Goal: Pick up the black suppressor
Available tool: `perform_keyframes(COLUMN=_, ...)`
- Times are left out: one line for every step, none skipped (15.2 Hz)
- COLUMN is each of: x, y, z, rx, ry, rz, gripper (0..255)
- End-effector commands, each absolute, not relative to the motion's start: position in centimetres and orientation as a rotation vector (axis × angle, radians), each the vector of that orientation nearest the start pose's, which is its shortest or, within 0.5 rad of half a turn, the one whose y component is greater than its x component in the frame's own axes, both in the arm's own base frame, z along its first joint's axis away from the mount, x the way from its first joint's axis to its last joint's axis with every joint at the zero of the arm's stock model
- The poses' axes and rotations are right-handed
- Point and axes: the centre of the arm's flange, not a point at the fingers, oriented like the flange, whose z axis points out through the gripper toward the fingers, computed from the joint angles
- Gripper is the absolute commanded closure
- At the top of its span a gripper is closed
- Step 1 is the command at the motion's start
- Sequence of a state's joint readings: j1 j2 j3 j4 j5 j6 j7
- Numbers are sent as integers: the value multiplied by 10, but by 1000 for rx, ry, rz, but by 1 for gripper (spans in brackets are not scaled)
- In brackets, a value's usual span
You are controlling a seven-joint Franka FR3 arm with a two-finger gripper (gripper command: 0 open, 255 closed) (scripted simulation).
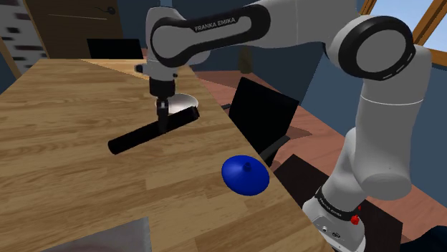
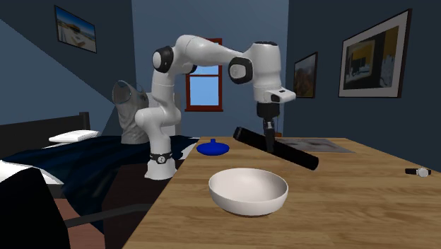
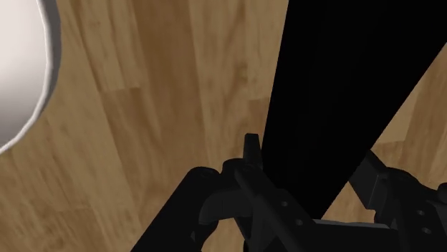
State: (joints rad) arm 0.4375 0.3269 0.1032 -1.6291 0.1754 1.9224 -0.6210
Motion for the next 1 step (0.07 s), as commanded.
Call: perform_keyframes(x=556, y=340, z=434, rx=-2514, ry=-1530, rz=36, gripper=255)
